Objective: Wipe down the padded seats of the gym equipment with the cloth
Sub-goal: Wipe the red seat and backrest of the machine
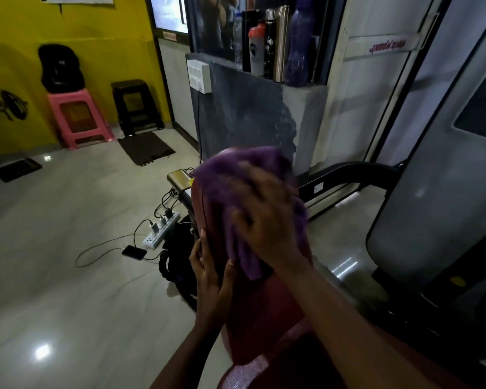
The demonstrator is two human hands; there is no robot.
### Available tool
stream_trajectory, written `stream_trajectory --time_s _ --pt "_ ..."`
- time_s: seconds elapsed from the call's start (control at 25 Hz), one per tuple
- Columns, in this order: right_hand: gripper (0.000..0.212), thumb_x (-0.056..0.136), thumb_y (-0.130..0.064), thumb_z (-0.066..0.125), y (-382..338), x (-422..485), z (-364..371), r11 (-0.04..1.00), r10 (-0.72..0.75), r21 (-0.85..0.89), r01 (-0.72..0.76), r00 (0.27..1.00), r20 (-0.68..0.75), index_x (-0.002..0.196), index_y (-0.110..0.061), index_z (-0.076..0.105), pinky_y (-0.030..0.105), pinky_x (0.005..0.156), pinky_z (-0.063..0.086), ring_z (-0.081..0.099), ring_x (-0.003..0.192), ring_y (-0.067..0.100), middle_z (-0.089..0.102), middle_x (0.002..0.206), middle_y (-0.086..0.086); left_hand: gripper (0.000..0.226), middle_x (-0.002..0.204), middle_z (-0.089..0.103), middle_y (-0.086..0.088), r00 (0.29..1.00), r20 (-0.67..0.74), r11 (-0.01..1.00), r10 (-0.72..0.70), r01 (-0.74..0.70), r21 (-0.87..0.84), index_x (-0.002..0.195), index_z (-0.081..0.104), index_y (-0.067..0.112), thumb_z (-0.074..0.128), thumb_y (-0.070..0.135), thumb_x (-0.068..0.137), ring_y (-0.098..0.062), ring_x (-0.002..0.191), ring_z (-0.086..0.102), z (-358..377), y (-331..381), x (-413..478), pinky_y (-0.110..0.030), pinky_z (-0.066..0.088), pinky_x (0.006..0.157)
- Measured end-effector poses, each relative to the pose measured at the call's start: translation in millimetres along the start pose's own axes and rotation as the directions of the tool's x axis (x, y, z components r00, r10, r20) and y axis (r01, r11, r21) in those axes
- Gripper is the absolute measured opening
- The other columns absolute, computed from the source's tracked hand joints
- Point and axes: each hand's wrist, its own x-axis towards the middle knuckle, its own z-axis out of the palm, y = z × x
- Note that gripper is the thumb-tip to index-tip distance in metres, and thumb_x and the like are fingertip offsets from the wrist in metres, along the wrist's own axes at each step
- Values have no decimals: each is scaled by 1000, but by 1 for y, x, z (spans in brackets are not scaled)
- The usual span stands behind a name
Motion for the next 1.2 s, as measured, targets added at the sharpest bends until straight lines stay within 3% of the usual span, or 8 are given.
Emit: stream_trajectory --time_s 0.08,0.16,0.36,0.68,0.8,1.0,1.12,1.2 --pt "41 82 -39 48 -18 13 15 963 -253 -46 267 946 201 121 -30 57 44 103 18 33 129 20 49 138 4 73 145 13 3 999 -1 998 39 -39 -44 140 10 29 40 55 78 31 122 12 -1 0 0 5 18 98" --pt "40 80 -43 50 -12 32 25 949 -287 -63 308 931 227 114 -27 61 46 108 13 40 126 21 56 130 4 79 145 11 5 1000 7 998 14 -13 -68 140 10 33 40 69 77 33 122 8 -3 2 0 11 15 93" --pt "43 77 -45 42 9 91 23 982 -179 -22 188 959 219 104 -22 67 47 98 37 62 94 23 69 95 3 72 151 8 11 996 67 996 -54 59 -67 128 -1 73 31 88 65 -1 137 17 -7 3 -2 -26 27 106" --pt "50 81 -44 42 76 109 15 944 257 98 -314 890 376 120 -20 61 30 86 44 61 106 25 67 116 9 77 155 3 6 995 64 997 -74 75 -13 128 -8 71 26 92 62 -9 138 17 -4 5 -3 -37 31 104" --pt "41 91 -38 49 96 89 14 787 495 225 -575 805 328 124 -16 59 28 87 41 58 111 25 64 120 13 79 152 7 13 997 55 998 -60 61 -16 132 -3 66 28 90 64 -10 140 19 -4 3 -3 -37 29 105" --pt "44 95 -42 44 115 15 26 436 775 350 -829 544 323 130 -17 52 35 101 37 49 124 30 56 131 16 70 147 15 13 1000 21 1000 -11 12 -20 133 1 68 43 69 76 26 125 15 -1 -7 0 -36 31 109" --pt "41 95 -38 44 112 -32 28 373 809 412 -832 509 295 130 -19 52 27 97 37 50 123 24 59 126 8 74 145 14 18 998 54 1000 -8 9 -11 138 0 60 45 58 78 23 127 19 -6 -10 3 -45 37 109" --pt "39 96 -36 45 111 -61 29 338 839 402 -851 466 282 129 -18 53 25 92 37 52 120 24 61 122 8 76 140 13 24 996 91 1000 5 -5 1 137 -1 62 46 57 78 5 134 25 -10 -14 4 -48 40 107"
